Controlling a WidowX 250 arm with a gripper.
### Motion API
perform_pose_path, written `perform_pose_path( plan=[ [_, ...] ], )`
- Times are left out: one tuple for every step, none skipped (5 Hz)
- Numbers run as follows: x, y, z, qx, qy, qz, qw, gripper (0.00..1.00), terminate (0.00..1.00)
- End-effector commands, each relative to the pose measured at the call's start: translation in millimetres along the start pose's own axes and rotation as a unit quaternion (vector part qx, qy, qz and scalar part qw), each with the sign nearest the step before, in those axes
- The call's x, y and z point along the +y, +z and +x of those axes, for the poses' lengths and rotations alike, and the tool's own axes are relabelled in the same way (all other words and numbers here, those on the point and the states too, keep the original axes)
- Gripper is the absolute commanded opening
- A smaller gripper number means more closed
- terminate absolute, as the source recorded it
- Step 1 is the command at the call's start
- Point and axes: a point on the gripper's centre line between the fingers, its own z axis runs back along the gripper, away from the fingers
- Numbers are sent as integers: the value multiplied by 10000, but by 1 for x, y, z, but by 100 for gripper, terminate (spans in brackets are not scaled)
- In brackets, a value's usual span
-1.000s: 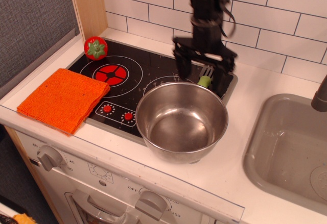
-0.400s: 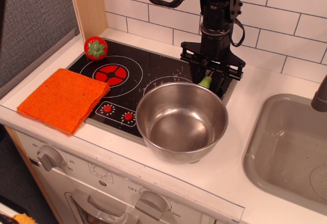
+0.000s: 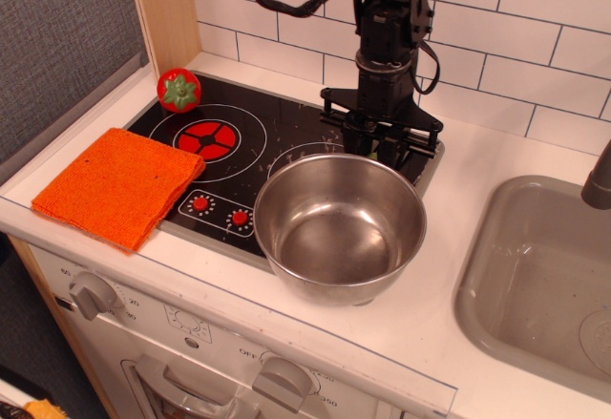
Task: Place the green utensil on the orange cloth.
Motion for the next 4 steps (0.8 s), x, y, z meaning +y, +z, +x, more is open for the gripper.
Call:
perform_pose_path(
  plan=[
    [8, 76, 12, -890, 61, -63, 9960, 0, 0],
    [30, 104, 0, -1221, 121, -118, 9924, 0, 0],
    [61, 119, -25, -1422, 280, -89, 9894, 0, 0],
    [108, 124, -60, -1561, 510, -16, 9864, 0, 0]
  ],
)
